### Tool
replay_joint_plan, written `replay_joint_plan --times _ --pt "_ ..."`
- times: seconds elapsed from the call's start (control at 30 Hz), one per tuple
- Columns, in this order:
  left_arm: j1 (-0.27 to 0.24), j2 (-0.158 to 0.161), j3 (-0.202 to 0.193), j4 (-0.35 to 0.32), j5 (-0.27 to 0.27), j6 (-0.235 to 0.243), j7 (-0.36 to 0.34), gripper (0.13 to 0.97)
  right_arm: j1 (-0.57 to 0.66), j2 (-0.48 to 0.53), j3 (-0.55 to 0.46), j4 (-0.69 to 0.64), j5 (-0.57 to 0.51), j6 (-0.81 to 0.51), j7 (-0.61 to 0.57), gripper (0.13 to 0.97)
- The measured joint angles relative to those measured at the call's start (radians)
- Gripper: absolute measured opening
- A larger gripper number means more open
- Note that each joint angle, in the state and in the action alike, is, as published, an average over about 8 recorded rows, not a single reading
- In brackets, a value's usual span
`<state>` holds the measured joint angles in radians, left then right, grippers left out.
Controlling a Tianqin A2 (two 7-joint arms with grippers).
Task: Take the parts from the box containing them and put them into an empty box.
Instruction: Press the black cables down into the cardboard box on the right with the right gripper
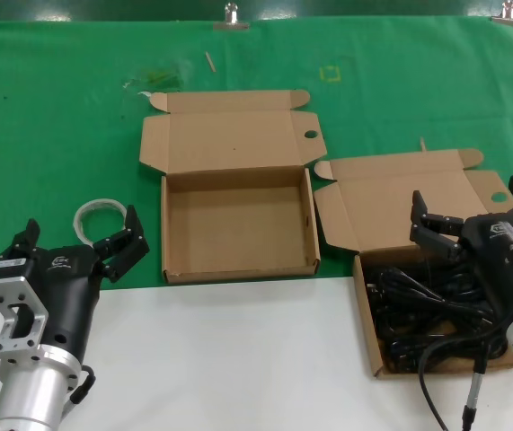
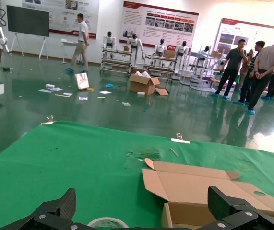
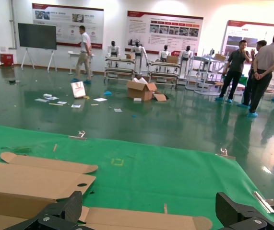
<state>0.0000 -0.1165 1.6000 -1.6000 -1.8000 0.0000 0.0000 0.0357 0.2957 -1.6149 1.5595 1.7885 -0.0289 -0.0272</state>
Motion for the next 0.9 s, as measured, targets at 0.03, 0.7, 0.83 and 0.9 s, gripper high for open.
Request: replay_joint_plan --times 0.03,0.7,0.83,0.9 --pt "0.000 0.000 0.000 0.000 0.000 0.000 0.000 0.966 0.000 0.000 0.000 0.000 0.000 0.000 0.000 0.966" --pt "0.000 0.000 0.000 0.000 0.000 0.000 0.000 0.949 0.000 0.000 0.000 0.000 0.000 0.000 0.000 0.966" --pt "0.000 0.000 0.000 0.000 0.000 0.000 0.000 0.915 0.001 0.004 -0.005 0.000 0.002 0.003 0.003 0.966" --pt "0.000 0.000 0.000 0.000 0.000 0.000 0.000 0.897 0.002 0.009 -0.011 0.000 0.005 0.007 0.006 0.966"
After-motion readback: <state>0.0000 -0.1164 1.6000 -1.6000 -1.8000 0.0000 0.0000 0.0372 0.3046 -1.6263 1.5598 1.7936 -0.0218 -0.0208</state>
